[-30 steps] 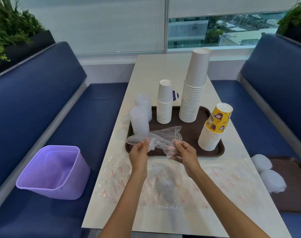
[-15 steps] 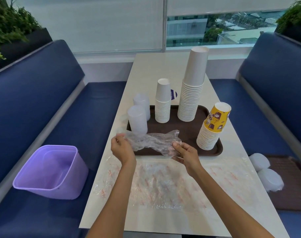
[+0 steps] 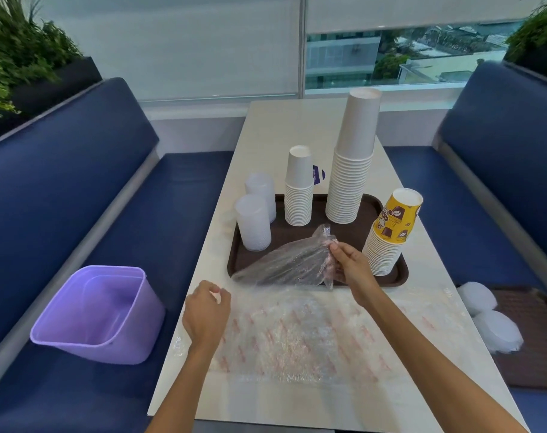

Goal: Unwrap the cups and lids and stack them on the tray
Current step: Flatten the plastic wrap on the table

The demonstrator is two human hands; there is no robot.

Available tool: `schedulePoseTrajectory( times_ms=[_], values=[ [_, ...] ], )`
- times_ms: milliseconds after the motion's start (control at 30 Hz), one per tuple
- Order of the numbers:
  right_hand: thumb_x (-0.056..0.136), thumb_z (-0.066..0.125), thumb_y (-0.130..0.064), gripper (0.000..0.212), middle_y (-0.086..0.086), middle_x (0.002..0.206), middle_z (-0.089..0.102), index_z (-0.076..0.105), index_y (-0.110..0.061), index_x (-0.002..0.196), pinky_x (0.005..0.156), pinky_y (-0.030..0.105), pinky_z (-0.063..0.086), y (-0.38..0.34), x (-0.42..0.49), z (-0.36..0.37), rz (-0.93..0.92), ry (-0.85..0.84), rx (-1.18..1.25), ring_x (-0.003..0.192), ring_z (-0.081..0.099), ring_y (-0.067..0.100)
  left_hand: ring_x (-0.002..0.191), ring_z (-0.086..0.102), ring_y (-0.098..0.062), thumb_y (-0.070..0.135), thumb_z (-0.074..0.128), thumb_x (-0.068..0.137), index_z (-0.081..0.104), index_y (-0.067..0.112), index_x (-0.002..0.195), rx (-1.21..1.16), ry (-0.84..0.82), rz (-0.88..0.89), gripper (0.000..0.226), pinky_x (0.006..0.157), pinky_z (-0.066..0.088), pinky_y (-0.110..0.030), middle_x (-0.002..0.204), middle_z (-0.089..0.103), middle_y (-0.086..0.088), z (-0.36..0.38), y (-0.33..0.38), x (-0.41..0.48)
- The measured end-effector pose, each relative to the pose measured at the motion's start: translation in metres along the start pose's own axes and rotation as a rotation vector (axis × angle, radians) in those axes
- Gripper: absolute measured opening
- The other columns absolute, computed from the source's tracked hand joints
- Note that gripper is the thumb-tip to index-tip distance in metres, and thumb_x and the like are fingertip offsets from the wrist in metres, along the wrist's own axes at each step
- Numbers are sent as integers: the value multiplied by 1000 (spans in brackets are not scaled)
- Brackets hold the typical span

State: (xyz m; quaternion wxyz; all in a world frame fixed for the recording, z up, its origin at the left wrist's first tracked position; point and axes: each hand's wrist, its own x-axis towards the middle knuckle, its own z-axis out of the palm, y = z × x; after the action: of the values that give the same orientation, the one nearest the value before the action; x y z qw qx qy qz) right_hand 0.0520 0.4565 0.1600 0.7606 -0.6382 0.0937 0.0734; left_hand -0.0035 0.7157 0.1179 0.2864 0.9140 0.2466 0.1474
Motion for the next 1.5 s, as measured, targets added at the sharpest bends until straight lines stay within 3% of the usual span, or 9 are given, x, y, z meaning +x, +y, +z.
schedulePoseTrajectory(
  times_ms=[167,267,333,467,633,767,900,1367,1500],
  values=[
    [100,43,-10,17,-15,55,60,60,-10,100,45,9,40,-18,-4,6,-54,-196,-69,39,45,-2,102,53,-19,11,63,87,60,16,108,-415,-24,81,22,77,46,-28,108,52,2,-12,45,6],
    [89,55,-25,17,11,86,57,72,-24,93,64,26,48,-27,-4,10,-39,-328,-112,68,50,18,106,52,-15,13,62,89,60,22,106,-629,-216,223,19,80,43,-11,114,52,3,-19,89,14],
    [86,56,-29,18,15,95,59,72,-25,93,69,31,49,-33,-4,12,1,-394,-122,82,52,25,112,48,-7,26,62,90,57,26,113,-705,-406,216,24,91,40,-13,122,52,8,-21,115,19],
    [95,50,-22,20,-1,85,70,67,-16,103,62,18,49,-45,-5,13,15,-465,-189,73,62,13,88,58,10,33,61,90,66,17,99,-698,-618,285,20,83,41,-13,98,66,12,-20,141,24],
    [81,68,-40,45,14,88,57,67,-14,118,64,22,52,-46,3,2,26,-377,21,73,54,17,62,58,0,17,58,93,61,14,75,-841,-438,212,19,78,50,-25,59,62,10,-18,143,33],
    [76,61,-35,42,3,89,71,64,-9,109,73,24,58,-33,2,6,113,-323,198,78,69,11,53,53,1,18,59,93,60,13,77,-953,-260,100,17,62,48,-17,61,58,3,-19,141,32],
    [90,57,-15,15,4,79,74,65,-4,96,72,24,58,-22,-4,21,175,-190,330,71,71,11,46,49,0,12,57,94,59,9,79,-1066,-185,24,16,53,45,-13,61,56,-3,-18,141,29],
    [89,59,-14,12,8,87,72,65,-6,94,65,24,58,-18,-6,35,237,-151,435,72,70,13,49,49,-2,18,57,94,62,15,81,-1007,-136,52,14,51,43,-16,64,58,-2,-16,131,32],
    [92,56,-10,9,0,71,71,63,-10,87,59,19,56,-28,-4,31,188,-104,395,58,65,6,54,49,-5,21,56,95,63,7,87,-884,-107,146,18,54,42,-14,62,57,-1,-15,119,34]
  ],
)
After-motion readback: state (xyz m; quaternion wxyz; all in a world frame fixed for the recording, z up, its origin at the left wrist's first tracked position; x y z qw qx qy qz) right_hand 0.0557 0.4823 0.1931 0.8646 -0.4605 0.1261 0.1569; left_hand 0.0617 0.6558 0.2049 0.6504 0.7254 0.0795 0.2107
